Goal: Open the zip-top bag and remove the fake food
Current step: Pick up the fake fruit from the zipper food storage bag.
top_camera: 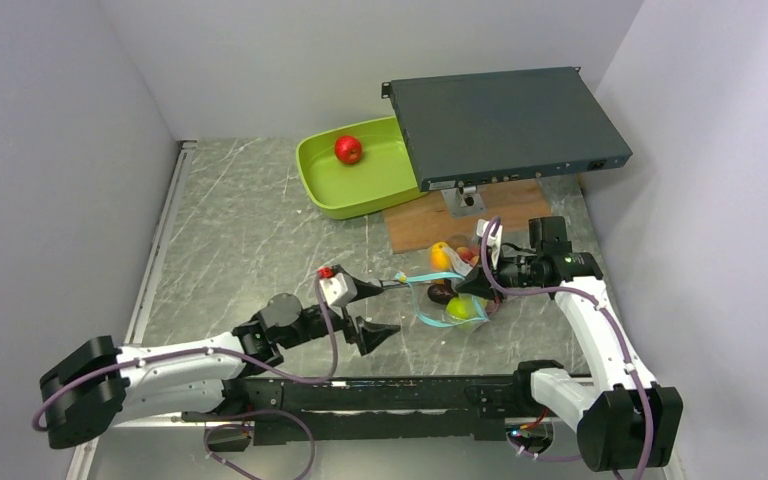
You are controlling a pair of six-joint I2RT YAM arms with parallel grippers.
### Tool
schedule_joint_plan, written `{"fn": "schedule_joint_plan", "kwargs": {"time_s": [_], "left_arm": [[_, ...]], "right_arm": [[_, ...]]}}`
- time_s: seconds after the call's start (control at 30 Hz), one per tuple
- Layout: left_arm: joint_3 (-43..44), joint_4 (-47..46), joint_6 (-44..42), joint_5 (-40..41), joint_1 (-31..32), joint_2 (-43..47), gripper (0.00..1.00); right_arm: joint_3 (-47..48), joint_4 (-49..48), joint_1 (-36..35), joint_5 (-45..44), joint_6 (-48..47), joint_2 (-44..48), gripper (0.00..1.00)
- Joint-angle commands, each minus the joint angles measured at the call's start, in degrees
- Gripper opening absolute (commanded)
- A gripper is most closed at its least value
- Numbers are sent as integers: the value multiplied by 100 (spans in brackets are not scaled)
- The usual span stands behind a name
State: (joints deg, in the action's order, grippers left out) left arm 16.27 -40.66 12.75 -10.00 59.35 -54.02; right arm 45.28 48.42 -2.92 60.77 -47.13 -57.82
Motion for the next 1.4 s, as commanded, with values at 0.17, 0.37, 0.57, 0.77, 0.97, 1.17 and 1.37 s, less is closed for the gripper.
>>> {"fn": "schedule_joint_plan", "kwargs": {"time_s": [0.17,0.37,0.57,0.77,0.97,1.17,1.37], "left_arm": [[451,-743,-254,1239,903,-860,99],[568,-900,-334,1690,1231,-1250,99],[728,-1003,-185,1889,1320,-1665,97],[1071,-1102,-134,1838,1358,-2111,91],[1395,-1379,166,1797,1359,-2599,87],[1578,-1573,1219,1822,1259,-3072,77],[1821,-1672,2010,1552,1067,-3570,63]], "right_arm": [[201,338,62,372,-813,104,0],[153,238,61,304,-745,282,0],[126,208,53,328,-734,406,0],[91,180,51,368,-730,422,0],[60,126,54,375,-663,402,0],[32,104,47,432,-633,391,0],[16,91,43,465,-613,389,0]]}}
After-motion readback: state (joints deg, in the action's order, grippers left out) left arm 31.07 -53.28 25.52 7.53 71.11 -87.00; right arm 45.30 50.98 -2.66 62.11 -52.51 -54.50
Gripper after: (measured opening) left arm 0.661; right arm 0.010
